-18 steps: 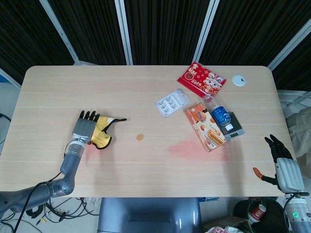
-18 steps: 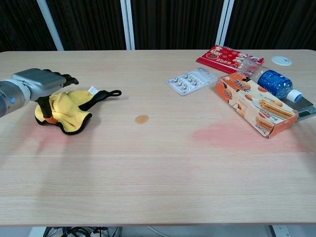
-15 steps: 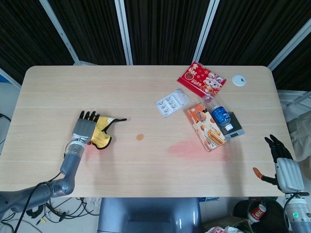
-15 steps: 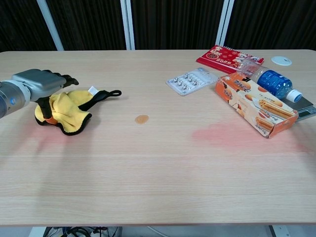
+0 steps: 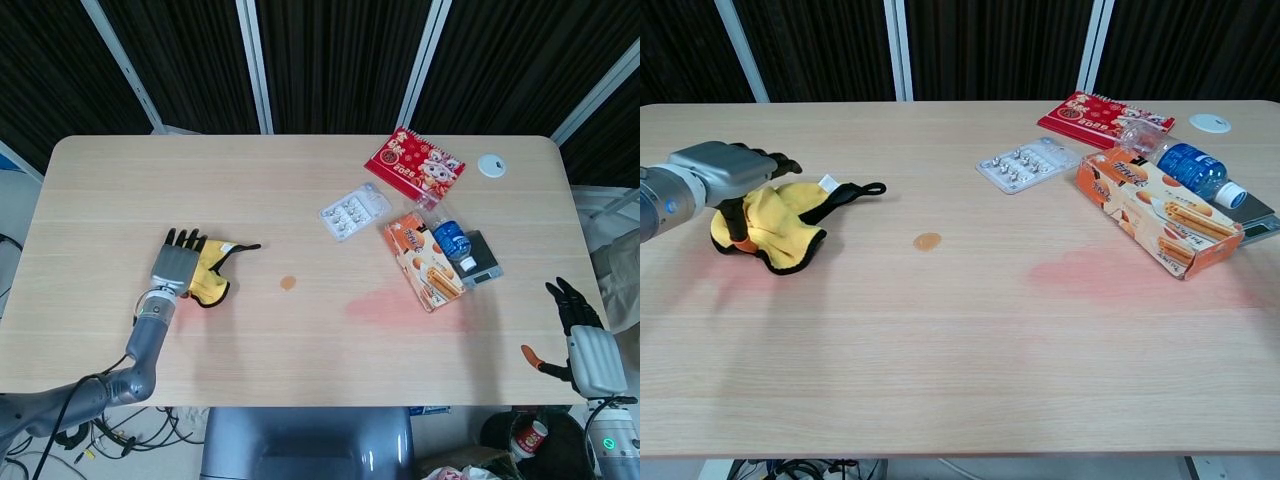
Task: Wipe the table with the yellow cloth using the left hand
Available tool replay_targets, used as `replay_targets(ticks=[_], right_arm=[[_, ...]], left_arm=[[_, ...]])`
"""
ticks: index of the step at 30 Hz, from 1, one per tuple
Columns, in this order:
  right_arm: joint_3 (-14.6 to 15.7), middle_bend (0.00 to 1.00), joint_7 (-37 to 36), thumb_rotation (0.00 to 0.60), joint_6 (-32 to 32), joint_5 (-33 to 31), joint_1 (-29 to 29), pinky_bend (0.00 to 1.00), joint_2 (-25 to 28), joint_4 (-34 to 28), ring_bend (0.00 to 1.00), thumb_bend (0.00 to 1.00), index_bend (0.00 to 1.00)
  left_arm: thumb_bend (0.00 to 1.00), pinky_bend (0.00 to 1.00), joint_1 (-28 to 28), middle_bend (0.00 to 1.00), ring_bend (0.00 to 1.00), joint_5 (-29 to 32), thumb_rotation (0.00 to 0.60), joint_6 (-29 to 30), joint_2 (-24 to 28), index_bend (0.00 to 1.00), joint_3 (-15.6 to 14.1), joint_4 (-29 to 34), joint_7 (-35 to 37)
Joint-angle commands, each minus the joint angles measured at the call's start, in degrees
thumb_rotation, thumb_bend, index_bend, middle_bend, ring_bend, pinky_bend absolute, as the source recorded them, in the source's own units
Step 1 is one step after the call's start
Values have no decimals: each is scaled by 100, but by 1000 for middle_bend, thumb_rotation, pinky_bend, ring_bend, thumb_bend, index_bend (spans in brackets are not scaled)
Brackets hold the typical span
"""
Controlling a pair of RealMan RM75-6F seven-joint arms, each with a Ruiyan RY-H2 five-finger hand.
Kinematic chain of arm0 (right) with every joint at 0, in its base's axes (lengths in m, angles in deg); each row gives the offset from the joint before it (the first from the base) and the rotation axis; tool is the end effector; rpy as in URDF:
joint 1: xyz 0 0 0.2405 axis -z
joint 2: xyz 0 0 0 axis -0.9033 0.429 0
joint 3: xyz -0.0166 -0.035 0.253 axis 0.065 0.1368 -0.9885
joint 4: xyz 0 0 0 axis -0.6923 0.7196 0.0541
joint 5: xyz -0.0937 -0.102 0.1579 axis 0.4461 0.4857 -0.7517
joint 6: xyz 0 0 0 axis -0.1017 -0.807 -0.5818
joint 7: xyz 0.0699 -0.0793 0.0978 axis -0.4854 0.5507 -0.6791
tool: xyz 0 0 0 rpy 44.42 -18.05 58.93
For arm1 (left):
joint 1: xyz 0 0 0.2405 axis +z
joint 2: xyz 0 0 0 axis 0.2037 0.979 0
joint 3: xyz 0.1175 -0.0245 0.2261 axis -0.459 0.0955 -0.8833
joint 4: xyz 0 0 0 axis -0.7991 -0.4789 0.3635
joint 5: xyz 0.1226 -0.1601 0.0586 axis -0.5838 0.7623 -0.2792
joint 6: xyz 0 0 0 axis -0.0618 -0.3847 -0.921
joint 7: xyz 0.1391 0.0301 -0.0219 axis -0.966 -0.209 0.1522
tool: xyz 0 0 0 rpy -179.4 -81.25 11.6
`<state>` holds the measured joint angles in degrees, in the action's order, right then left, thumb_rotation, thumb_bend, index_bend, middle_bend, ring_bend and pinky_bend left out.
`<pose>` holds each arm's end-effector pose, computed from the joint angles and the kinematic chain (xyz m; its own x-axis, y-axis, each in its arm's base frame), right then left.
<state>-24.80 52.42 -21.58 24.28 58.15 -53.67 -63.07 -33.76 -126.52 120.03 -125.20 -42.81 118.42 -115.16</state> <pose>-0.3107 -0.1912 0.1511 0.1789 -0.1030 0.9785 -0.9812 0.0551 0.1852 -0.2238 0.3814 -0.0376 0.7650 0.3072 0.5660 0.6316 -0.1861 -0.7526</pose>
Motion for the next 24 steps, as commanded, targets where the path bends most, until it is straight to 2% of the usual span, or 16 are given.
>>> replay_targets(ticks=[1,12,19,24], right_arm=[[-2,0,-5,600,5,-5,-2,129,0,0,0,154,0],[-5,0,-22,600,11,-15,-2,129,8,-4,0,154,0],[-11,0,-35,600,8,-21,-1,128,17,-5,0,154,0],[-18,0,-57,600,9,-34,-1,129,21,-4,0,154,0]], left_arm=[[113,0,-23,0,0,28,600,-9,-19,0,4,-27,-22],[120,0,-101,0,0,155,600,-65,-98,0,-10,-95,-121],[187,5,-195,0,0,265,600,-96,-152,0,44,-144,-188],[194,34,-246,0,0,371,600,-115,-232,0,75,-234,-223]])
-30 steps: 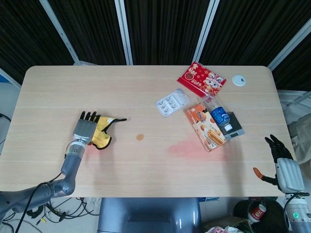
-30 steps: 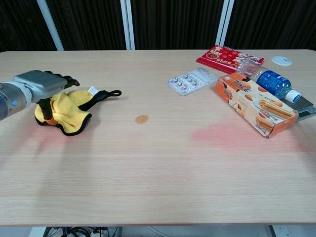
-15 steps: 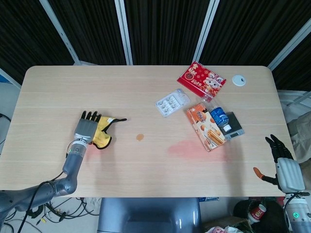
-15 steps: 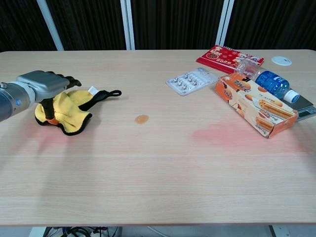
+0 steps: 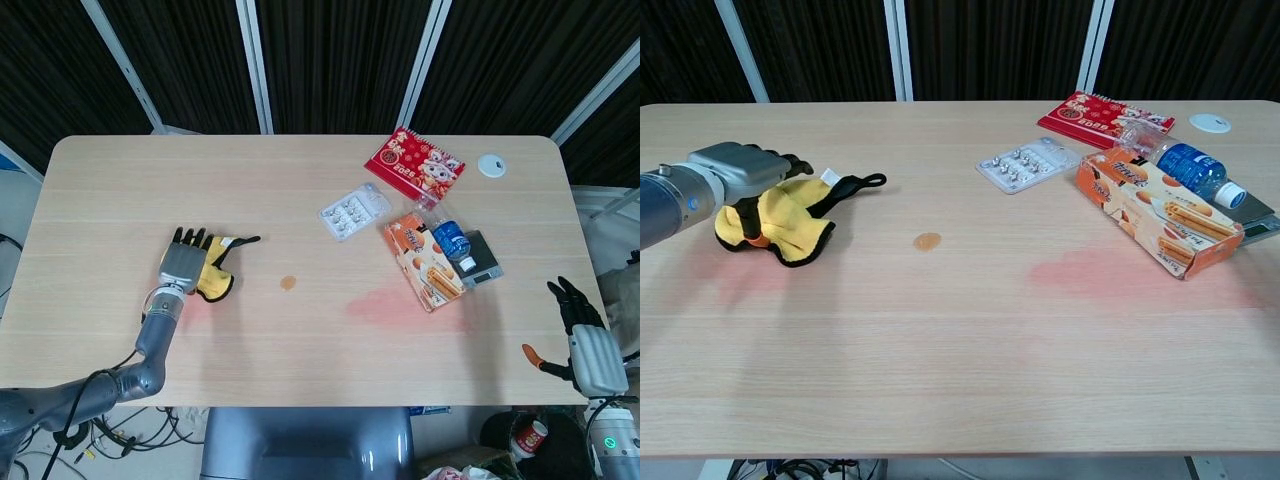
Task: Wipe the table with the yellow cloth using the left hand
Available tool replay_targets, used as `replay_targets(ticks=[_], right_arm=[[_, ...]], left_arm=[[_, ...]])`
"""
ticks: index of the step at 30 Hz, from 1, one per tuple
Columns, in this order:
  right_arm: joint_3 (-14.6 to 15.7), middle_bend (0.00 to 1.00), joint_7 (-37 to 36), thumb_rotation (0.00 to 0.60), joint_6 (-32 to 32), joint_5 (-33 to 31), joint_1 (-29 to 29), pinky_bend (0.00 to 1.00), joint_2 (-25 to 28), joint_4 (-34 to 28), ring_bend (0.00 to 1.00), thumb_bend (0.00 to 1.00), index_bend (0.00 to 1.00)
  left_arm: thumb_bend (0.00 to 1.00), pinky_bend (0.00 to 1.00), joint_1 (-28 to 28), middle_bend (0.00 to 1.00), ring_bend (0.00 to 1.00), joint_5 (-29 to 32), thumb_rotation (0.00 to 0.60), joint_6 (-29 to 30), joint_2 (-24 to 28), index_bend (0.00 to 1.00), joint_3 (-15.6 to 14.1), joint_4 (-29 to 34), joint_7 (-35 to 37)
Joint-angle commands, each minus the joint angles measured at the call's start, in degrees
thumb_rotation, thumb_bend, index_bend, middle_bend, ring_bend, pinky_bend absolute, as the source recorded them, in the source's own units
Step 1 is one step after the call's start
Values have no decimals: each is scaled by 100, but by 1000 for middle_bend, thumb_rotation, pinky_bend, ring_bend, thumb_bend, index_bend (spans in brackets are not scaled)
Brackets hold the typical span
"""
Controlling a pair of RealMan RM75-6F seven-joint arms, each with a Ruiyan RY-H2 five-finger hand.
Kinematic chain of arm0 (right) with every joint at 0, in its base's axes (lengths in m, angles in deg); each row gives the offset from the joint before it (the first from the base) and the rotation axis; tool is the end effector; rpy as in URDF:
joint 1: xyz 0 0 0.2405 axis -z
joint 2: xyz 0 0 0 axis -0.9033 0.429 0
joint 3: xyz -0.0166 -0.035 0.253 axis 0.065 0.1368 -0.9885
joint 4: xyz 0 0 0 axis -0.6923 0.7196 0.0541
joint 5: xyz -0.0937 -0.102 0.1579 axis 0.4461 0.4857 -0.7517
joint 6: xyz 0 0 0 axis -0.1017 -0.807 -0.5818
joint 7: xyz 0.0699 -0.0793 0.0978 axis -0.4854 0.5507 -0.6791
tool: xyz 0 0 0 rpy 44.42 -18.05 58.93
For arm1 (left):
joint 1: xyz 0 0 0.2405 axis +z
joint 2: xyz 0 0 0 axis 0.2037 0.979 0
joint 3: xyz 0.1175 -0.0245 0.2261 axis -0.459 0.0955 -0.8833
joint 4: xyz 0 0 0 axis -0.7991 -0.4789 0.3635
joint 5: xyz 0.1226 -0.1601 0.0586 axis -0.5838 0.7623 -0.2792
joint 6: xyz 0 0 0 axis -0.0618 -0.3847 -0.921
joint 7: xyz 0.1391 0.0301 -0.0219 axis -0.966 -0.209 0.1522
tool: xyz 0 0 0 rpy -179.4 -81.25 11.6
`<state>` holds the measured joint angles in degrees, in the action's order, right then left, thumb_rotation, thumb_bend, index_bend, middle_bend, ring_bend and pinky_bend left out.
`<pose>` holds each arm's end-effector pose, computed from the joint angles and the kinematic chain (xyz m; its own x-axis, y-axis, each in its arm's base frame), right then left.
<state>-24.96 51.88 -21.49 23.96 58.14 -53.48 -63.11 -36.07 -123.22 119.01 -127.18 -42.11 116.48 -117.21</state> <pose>-0.3113 -0.1918 0.1526 0.1708 -0.1000 0.9802 -0.9823 0.0608 0.1774 -0.2130 0.3892 -0.0472 0.7642 0.3195 0.5603 0.6304 -0.1861 -0.7537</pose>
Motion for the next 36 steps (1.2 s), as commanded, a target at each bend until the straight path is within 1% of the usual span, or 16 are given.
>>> replay_targets(ticks=[1,4,5,7,8,9,10,11,12,14,16,18,24,31,36], right_arm=[[-3,0,-5,600,0,-4,0,129,3,1,0,154,0],[-6,0,-12,600,-1,-10,1,129,6,-6,0,154,0],[-7,0,-13,600,-1,-11,2,129,7,-8,0,154,0],[-8,0,-15,600,-4,-12,4,128,8,-11,0,155,0],[-8,0,-15,600,-4,-14,4,129,8,-12,0,155,0],[-9,0,-15,600,-3,-16,4,128,9,-12,0,155,0],[-10,0,-16,600,-3,-19,4,128,9,-10,0,155,0],[-11,0,-18,600,-2,-21,4,129,8,-10,0,155,0],[-11,0,-18,600,-1,-22,4,129,8,-11,0,155,0],[-7,0,-11,600,4,-17,2,129,6,-12,0,154,0],[-1,0,-8,600,6,-10,3,129,4,-19,0,154,0],[2,0,-4,600,1,-2,4,128,4,-26,0,154,0],[-5,0,-17,600,-17,-9,14,129,11,-35,0,153,0],[-3,0,-32,600,-11,-2,11,129,12,-46,0,154,0],[-10,0,-67,600,-16,-13,17,129,19,-53,0,154,0]], left_arm=[[194,36,-22,0,0,71,600,-29,-57,0,1,-72,-33],[206,44,-52,0,0,149,600,-65,-148,0,-4,-199,-75],[223,72,-59,0,0,170,600,-75,-177,0,-2,-239,-81],[274,183,-71,33,45,204,600,-89,-231,8,11,-313,-75],[316,288,-76,103,115,195,600,-81,-256,56,20,-346,-56],[353,382,-78,191,200,161,600,-57,-280,133,30,-376,-18],[379,454,-74,274,271,39,600,31,-320,214,49,-420,84],[411,549,-62,394,375,-67,600,101,-348,344,52,-450,170],[432,618,-48,493,462,-190,600,182,-373,449,57,-480,273],[453,695,-13,615,571,-461,600,359,-414,566,54,-536,491],[470,749,38,690,637,-708,600,503,-446,639,32,-609,701],[482,776,70,725,667,-833,600,558,-449,675,29,-643,831],[490,780,186,735,675,-1176,600,693,-325,687,27,-520,1181],[490,780,183,736,676,-1782,600,1046,-16,690,91,91,1505],[490,780,55,736,676,-2160,600,1237,34,691,197,468,1614]])
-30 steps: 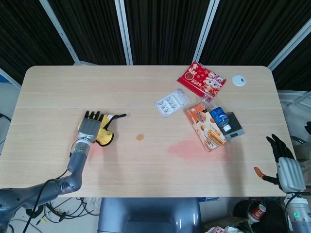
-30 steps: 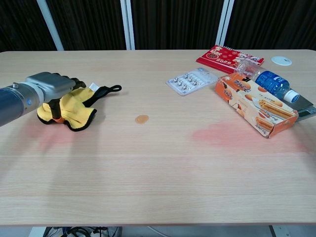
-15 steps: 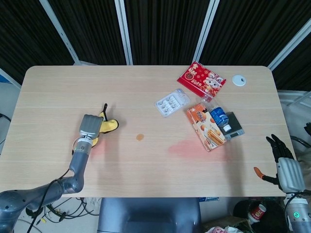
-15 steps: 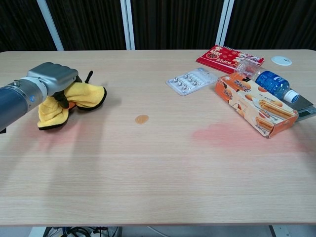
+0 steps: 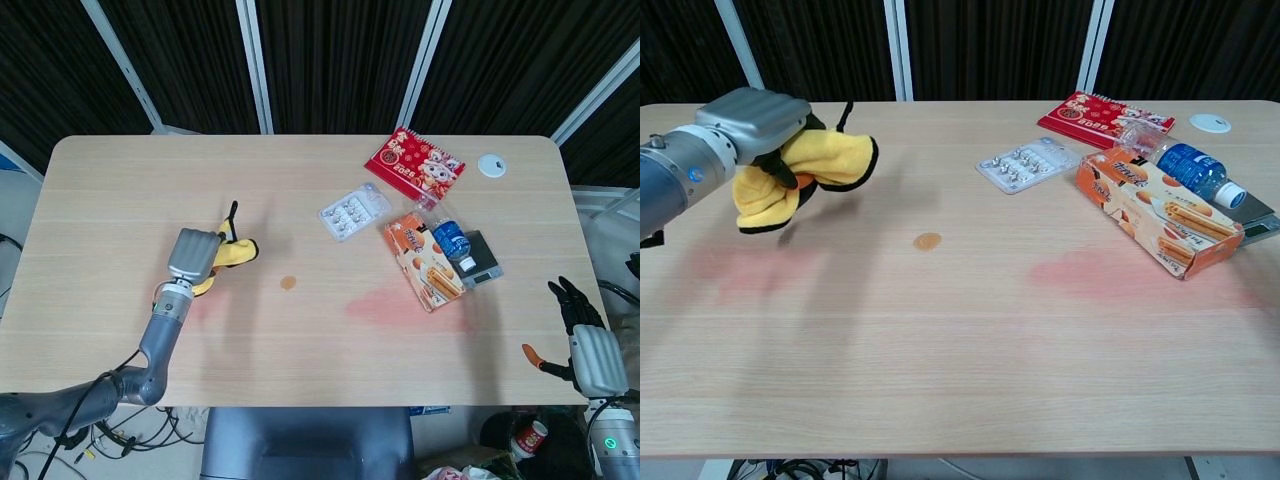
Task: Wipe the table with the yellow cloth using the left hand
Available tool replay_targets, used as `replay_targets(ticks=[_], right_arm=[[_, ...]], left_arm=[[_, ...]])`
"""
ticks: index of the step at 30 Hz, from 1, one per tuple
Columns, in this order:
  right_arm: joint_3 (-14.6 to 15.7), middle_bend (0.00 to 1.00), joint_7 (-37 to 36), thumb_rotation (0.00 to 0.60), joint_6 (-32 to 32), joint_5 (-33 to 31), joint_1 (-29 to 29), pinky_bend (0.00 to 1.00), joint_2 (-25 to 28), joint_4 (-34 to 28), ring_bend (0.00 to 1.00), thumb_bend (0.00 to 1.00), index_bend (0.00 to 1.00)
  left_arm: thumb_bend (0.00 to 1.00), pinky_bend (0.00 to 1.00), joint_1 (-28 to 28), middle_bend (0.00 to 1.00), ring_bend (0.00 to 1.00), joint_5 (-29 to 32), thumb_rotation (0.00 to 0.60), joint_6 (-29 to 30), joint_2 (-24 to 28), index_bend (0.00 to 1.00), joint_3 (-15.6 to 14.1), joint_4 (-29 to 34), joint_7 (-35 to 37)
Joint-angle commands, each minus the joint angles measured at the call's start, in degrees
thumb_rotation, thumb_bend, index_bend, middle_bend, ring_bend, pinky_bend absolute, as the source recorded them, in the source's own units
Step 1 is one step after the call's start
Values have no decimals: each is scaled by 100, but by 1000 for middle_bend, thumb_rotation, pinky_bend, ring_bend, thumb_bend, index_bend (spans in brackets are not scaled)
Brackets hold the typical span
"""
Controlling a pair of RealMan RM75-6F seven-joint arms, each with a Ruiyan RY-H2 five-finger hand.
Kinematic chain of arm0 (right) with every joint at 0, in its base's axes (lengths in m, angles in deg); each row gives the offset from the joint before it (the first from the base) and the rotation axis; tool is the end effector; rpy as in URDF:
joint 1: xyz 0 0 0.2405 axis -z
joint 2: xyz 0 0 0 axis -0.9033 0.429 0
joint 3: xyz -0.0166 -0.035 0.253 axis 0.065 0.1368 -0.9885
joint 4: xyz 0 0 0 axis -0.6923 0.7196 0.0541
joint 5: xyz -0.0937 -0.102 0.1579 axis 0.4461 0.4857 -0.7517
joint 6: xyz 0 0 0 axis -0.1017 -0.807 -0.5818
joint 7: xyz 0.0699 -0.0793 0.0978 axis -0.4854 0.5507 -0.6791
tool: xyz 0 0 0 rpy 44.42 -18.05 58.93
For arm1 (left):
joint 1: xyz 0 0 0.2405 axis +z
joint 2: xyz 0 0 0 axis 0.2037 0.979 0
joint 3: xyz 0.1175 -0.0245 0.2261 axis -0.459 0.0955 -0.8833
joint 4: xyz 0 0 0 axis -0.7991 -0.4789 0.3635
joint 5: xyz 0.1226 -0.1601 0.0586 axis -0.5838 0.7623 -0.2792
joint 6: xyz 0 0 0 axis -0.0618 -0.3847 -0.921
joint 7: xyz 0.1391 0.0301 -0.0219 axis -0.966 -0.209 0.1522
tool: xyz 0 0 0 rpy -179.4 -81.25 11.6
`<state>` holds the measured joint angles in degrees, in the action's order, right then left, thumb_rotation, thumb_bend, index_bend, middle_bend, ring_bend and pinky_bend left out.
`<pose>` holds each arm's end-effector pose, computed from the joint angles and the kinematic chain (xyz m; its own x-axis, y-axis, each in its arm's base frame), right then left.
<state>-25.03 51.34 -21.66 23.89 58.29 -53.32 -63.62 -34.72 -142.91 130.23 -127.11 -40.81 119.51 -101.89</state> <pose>-0.3100 -0.1911 0.1532 0.1554 -0.0965 0.9831 -0.9847 0.0639 0.1619 -0.1653 0.3857 -0.0296 0.6731 0.0452 0.7382 0.7216 -0.2592 -0.6420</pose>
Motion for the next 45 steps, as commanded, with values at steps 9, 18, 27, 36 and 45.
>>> replay_targets(ticks=[9,18,27,36,45], right_arm=[[-2,0,-79,600,10,-6,5,129,20,-17,0,154,0],[-13,0,-161,600,44,-36,-1,128,34,-19,0,155,0],[-25,0,-203,600,51,-56,-1,128,43,-15,0,155,0],[-16,0,-202,600,54,-40,0,129,45,-23,0,155,0],[-14,0,-198,600,46,-31,4,128,44,-24,0,154,0]], left_arm=[[490,780,-418,735,675,-645,600,162,-540,693,153,-136,75],[490,780,-845,735,675,-819,600,-197,-1333,694,173,-1035,-34],[490,780,-1149,734,675,-1023,600,-529,-2113,697,132,-2035,212],[490,780,-1149,736,675,-1304,600,-788,-2576,704,-123,-2965,428],[489,780,-980,746,678,-1360,600,-1009,-2535,719,-173,-3532,73]])
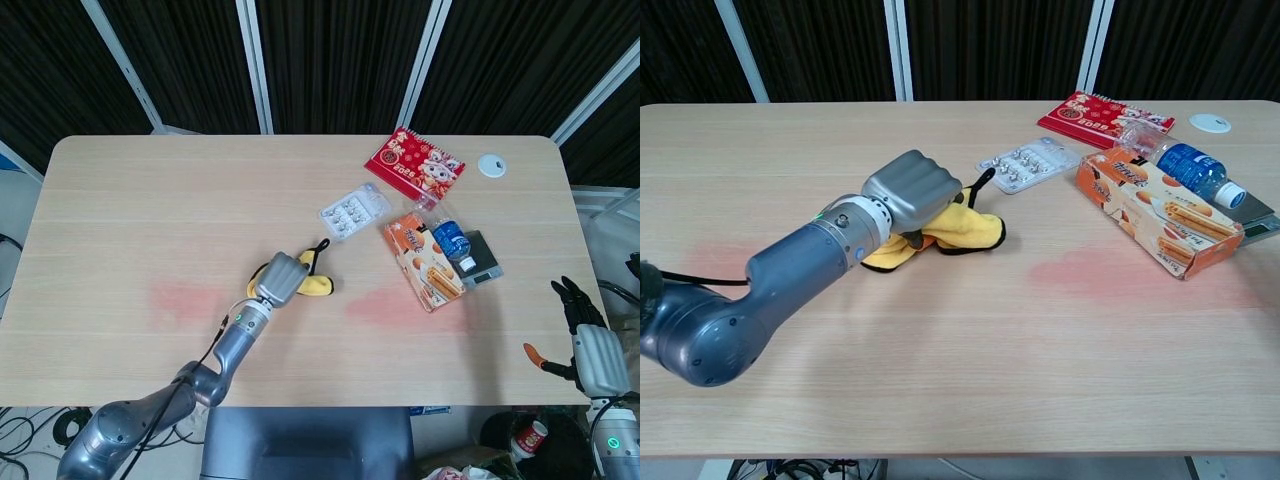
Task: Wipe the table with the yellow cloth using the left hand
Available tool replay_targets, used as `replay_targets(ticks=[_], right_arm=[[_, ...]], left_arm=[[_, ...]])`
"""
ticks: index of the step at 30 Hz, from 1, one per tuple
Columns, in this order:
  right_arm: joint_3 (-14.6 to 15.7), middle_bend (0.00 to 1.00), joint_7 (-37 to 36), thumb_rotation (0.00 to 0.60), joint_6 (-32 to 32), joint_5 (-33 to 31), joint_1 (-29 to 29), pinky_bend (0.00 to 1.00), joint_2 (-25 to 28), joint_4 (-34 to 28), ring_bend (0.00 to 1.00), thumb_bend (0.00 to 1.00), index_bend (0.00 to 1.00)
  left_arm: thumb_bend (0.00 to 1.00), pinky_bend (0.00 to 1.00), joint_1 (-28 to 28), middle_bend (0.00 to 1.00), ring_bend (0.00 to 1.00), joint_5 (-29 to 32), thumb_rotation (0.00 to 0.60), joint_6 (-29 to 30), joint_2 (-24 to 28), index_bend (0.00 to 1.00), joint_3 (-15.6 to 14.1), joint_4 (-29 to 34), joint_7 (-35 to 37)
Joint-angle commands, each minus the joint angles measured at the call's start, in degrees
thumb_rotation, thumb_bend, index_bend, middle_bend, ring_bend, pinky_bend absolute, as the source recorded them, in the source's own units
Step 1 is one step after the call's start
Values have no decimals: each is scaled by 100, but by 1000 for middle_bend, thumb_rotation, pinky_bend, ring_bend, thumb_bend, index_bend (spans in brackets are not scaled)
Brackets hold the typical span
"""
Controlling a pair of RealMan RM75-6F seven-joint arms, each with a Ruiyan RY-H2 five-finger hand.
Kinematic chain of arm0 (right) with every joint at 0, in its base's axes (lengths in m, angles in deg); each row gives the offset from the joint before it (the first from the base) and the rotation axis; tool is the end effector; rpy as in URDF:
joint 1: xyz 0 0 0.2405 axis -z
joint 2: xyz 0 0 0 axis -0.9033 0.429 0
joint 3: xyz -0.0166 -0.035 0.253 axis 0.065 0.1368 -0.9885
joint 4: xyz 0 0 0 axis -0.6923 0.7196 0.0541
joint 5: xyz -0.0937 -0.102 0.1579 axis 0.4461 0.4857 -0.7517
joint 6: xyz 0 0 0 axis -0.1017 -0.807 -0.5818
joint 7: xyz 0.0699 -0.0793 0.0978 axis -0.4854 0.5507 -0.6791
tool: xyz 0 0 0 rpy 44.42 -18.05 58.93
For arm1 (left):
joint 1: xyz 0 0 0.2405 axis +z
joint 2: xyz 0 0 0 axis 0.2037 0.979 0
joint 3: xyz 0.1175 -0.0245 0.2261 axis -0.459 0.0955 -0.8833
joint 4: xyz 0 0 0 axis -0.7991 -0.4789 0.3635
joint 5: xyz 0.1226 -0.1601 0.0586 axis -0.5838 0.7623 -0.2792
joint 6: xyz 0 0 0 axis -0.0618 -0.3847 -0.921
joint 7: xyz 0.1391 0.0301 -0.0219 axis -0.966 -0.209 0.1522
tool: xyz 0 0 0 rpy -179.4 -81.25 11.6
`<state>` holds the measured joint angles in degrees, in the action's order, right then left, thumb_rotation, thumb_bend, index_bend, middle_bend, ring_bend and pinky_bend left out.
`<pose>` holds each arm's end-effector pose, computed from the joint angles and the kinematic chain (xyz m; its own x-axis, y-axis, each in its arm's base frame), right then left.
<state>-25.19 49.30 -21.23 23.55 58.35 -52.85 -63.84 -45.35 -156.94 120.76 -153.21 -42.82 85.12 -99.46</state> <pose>-0.3110 -0.1912 0.1551 0.1225 -0.0971 0.9877 -0.9887 0.0745 0.1300 -0.0958 0.3777 -0.1540 0.8231 -0.0914 0.5605 0.4426 -0.5153 -0.7339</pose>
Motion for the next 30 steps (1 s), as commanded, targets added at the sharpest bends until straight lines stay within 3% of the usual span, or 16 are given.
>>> replay_targets(ticks=[1,15,30], right_arm=[[4,0,10,600,3,7,-2,129,-4,-5,0,154,0],[9,0,38,600,-6,14,2,129,-9,-21,0,154,0],[-4,0,-13,600,-16,3,8,129,5,-9,0,154,0]], left_arm=[[490,780,111,747,679,56,600,-69,120,720,41,-88,-223],[490,780,391,745,679,249,600,-31,595,721,282,258,-465],[490,776,40,741,677,106,600,-151,-60,720,361,390,-407]])
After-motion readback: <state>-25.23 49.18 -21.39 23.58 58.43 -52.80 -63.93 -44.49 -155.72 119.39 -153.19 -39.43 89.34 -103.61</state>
